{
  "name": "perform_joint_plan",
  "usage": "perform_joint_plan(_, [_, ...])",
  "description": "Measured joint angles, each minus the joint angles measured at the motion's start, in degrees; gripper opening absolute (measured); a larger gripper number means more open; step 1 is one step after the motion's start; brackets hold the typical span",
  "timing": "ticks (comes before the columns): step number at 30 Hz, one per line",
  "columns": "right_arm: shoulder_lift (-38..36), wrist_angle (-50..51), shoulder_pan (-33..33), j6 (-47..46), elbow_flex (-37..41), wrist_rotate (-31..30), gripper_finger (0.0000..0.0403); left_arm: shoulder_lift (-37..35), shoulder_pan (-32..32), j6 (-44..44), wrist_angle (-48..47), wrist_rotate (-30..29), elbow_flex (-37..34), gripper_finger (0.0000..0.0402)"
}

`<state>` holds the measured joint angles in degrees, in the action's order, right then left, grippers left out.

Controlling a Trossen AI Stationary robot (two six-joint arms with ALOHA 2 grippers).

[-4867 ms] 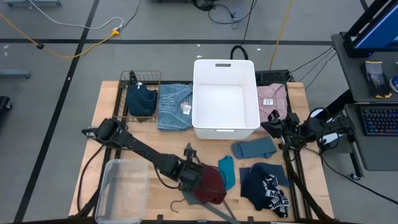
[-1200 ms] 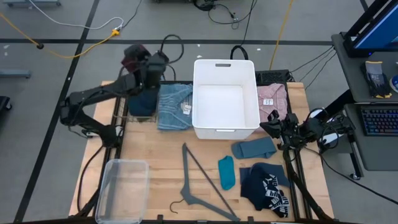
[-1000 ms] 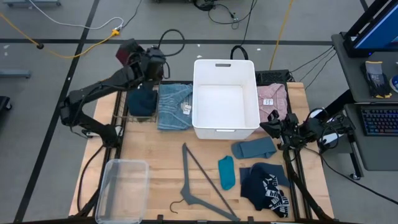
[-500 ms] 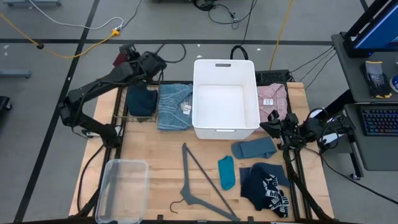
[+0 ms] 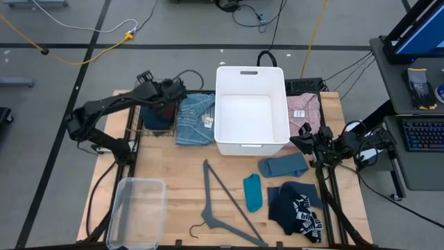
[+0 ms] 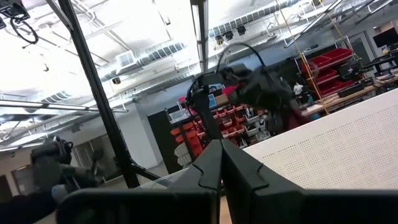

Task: Pick & Place Cloths
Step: Put the dark red underpants into the wire basket

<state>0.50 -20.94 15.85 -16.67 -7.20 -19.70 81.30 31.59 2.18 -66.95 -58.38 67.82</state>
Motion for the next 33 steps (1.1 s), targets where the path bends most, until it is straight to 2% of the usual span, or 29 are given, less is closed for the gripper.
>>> perform_joint_plan(5, [0.01, -0.02, -0.01, 0.0, 0.0, 0.0, 0.0004, 0.02, 0.74, 1.52, 6.45, 3.45, -6.7, 0.0])
perform_joint_plan(10, [-0.01, -0.03, -0.01, 0.0, 0.0, 0.0, 0.0004, 0.02, 3.97, 4.82, 15.13, 12.75, -11.31, 0.0])
perform_joint_plan(16, [0.01, -0.25, -0.01, -0.56, 0.0, 0.0, 0.0004, 0.02, 7.34, 7.85, 22.24, 23.98, -12.9, 0.0007])
perform_joint_plan(21, [-0.01, -0.27, -0.01, -0.63, 0.0, 0.0, 0.0004, 0.02, 9.13, 7.56, 23.96, 28.68, -12.91, 0.0021])
perform_joint_plan(26, [0.0, -0.27, 0.01, -0.63, 0.0, 0.0, 0.0004, 0.02, 9.6, 5.99, 23.81, 30.01, -12.93, 0.0053])
perform_joint_plan(33, [0.01, -0.27, -0.01, -0.66, 0.0, 0.0, 0.0004, -0.25, 9.6, 3.6, 23.39, 30.09, -12.94, 0.0137])
